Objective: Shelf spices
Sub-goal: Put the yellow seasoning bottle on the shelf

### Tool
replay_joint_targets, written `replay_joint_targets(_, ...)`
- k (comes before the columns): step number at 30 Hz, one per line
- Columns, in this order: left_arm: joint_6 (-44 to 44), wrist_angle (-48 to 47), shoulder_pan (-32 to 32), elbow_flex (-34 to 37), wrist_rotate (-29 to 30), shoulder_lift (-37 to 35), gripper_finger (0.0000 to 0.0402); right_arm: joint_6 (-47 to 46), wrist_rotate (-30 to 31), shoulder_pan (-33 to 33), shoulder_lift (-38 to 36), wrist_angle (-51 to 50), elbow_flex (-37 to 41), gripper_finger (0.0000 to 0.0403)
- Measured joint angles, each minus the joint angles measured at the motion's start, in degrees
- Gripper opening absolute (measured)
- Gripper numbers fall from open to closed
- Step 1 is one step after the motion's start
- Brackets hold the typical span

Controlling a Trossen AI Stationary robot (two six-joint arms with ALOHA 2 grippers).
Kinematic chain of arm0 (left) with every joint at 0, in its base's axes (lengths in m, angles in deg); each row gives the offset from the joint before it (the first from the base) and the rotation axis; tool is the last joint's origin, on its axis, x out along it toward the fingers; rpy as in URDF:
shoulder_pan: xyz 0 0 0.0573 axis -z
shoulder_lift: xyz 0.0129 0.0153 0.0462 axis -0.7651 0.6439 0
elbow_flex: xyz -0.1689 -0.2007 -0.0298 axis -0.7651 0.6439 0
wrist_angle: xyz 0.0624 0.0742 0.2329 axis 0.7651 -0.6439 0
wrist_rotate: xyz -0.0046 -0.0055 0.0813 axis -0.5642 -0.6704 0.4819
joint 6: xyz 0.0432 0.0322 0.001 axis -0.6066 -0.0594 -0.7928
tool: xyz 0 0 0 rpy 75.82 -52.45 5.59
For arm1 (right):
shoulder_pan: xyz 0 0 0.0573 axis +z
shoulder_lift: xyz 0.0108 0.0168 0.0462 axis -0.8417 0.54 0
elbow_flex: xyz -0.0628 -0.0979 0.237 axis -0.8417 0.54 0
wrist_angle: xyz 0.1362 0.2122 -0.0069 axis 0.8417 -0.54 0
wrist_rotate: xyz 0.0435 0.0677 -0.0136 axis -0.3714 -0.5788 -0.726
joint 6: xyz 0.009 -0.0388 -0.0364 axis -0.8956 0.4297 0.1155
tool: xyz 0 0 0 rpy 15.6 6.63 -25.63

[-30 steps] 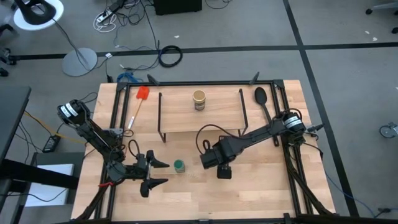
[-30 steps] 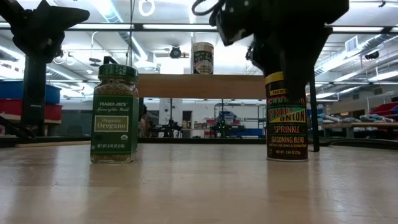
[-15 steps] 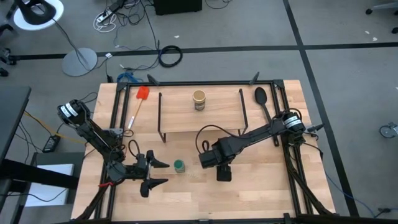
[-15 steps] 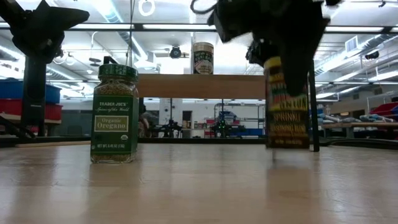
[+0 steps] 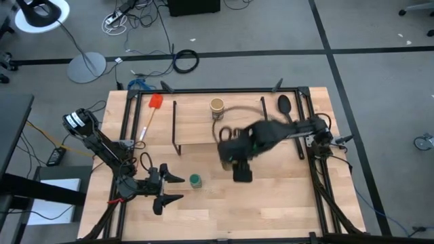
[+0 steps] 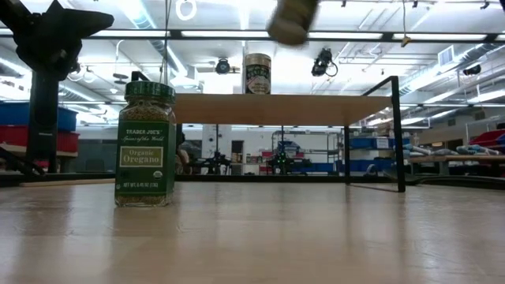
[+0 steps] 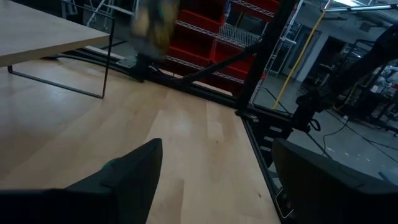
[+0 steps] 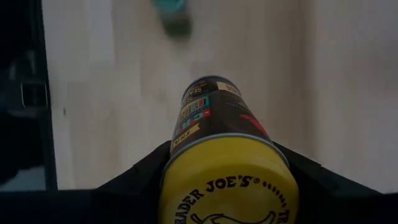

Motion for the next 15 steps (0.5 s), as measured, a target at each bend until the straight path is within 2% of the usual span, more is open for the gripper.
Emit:
replay_joint_targets(2,0.0,0.0,0.0,0.0,0.0,0.0,0.0307,1.7,1.6,-1.7,-0.6,-0.9,-4.2,0.0215)
replay_joint_targets(7,0.0,0.1,0.0,0.0,0.1,0.0,0.0307,1.7,6.3,-9.4,-4.7,-0.8,-1.6,0.0215)
replay_joint_targets(12,-0.1,0.0,0.0,0.0,0.1,0.0,0.0307,3.8,6.4,-18.1,-6.1,-0.5,-1.7,0.0215)
replay_joint_targets(15,-0.1,-0.2,0.0,0.0,0.1,0.0,0.0307,5.1,4.4,-23.3,-5.8,-0.7,-1.7,0.0215)
